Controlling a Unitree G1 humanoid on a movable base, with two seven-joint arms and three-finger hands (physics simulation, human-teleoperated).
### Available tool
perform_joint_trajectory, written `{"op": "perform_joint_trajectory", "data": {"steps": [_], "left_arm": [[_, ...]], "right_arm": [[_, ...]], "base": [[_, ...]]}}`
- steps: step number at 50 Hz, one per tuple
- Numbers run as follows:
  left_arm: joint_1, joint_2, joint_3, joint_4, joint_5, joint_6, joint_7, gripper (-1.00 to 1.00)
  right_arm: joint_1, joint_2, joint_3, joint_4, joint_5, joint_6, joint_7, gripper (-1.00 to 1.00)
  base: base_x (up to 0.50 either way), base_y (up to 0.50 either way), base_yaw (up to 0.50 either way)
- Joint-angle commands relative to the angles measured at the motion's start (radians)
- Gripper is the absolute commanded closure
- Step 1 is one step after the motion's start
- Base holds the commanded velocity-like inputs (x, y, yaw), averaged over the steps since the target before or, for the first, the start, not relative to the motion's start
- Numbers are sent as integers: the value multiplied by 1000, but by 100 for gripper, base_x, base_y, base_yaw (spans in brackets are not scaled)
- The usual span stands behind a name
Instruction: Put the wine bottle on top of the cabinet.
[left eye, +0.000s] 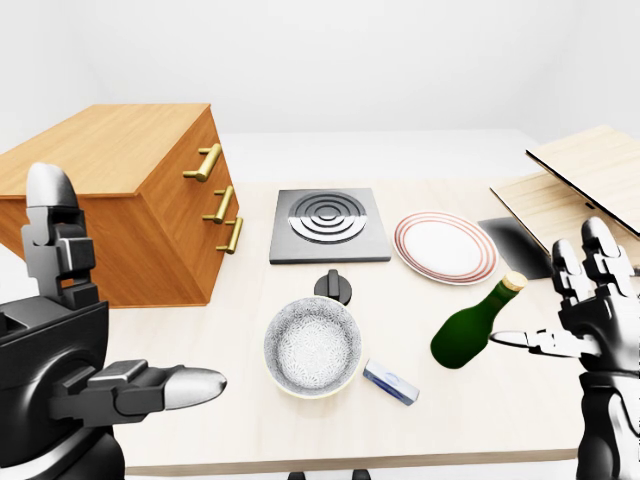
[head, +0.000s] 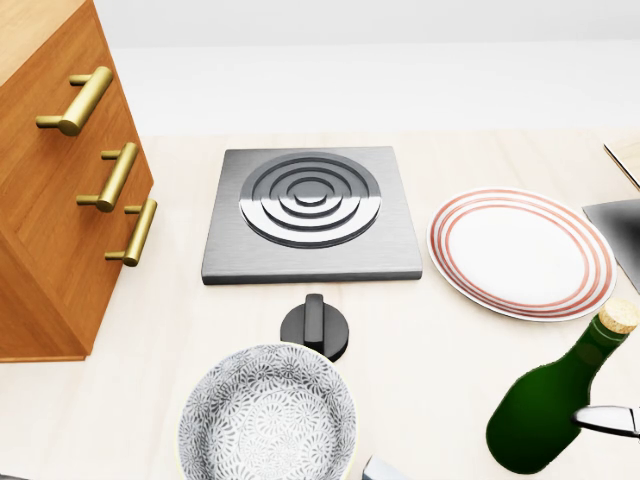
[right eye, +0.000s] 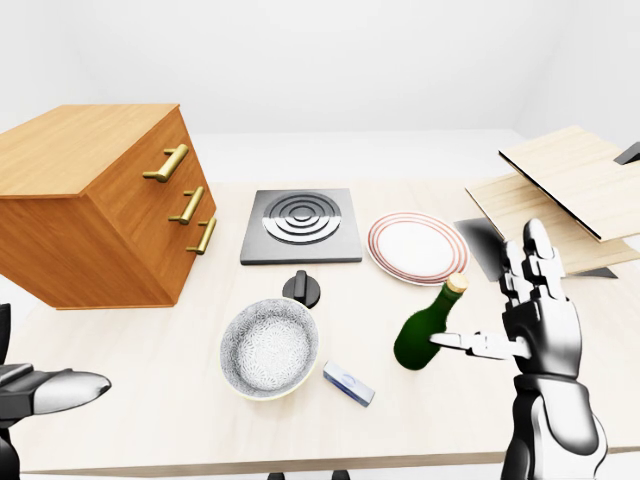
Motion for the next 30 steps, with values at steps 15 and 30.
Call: {"op": "perform_joint_trajectory", "data": {"steps": [15, 30], "left_arm": [[4, -3, -4, 3, 5, 0, -5, -100], [3, -2, -11, 11, 12, 0, -4, -100]], "right_arm": [[-17, -18, 56, 113, -4, 0, -26, -100], [-36, -34, 85, 197, -1, 0, -37, -100]], "base": [[0, 0, 0], [0, 0, 0]]}}
